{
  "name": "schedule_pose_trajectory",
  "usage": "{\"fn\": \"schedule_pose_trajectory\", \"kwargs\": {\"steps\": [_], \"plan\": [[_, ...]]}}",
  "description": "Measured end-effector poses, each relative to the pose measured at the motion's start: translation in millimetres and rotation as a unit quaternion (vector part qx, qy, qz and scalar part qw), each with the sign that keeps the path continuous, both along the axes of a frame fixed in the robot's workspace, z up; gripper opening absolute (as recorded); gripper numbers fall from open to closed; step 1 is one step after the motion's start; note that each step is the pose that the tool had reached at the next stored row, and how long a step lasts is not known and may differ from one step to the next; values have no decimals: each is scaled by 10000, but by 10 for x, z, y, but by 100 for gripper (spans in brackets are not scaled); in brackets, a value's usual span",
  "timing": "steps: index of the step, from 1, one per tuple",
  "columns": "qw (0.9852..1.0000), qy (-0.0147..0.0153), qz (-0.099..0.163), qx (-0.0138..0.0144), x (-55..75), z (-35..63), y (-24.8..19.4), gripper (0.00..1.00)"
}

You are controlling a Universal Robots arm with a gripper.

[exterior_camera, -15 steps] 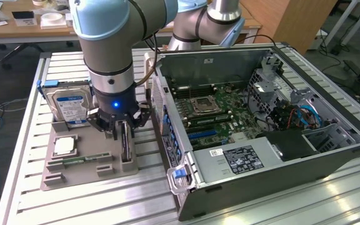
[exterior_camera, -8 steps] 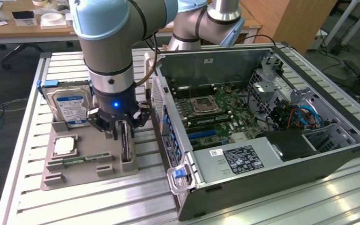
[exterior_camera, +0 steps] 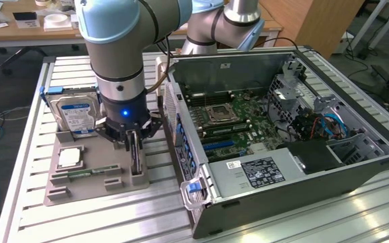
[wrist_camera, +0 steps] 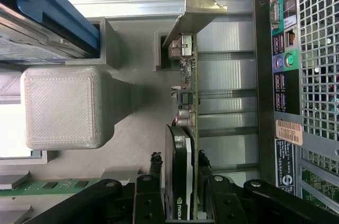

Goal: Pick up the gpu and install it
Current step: 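Pick up the gpu and move the gpu toward the slot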

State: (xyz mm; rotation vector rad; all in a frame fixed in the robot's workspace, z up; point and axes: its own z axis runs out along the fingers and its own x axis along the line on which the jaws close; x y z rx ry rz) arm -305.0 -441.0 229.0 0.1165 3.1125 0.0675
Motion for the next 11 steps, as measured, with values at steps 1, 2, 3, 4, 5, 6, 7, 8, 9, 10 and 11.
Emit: {"fn": "schedule_pose_trajectory", "kwargs": {"steps": [1, 2, 3, 4, 5, 6, 7, 8, 9, 10, 11], "plan": [[10000, 0, 0, 0, 0, 0, 0, 37], [10000, 1, 0, 0, 0, 0, 0, 31], [10000, 1, 0, 0, 0, 0, 0, 27], [10000, 0, 0, 0, 0, 0, 0, 27], [10000, 0, 0, 0, 0, 0, 0, 27], [10000, 0, 0, 0, 0, 0, 0, 27], [10000, 0, 0, 0, 0, 0, 0, 27], [10000, 0, 0, 0, 0, 0, 0, 27], [10000, 0, 0, 0, 0, 0, 0, 27], [10000, 0, 0, 0, 0, 0, 0, 27], [10000, 0, 0, 0, 0, 0, 0, 27]]}}
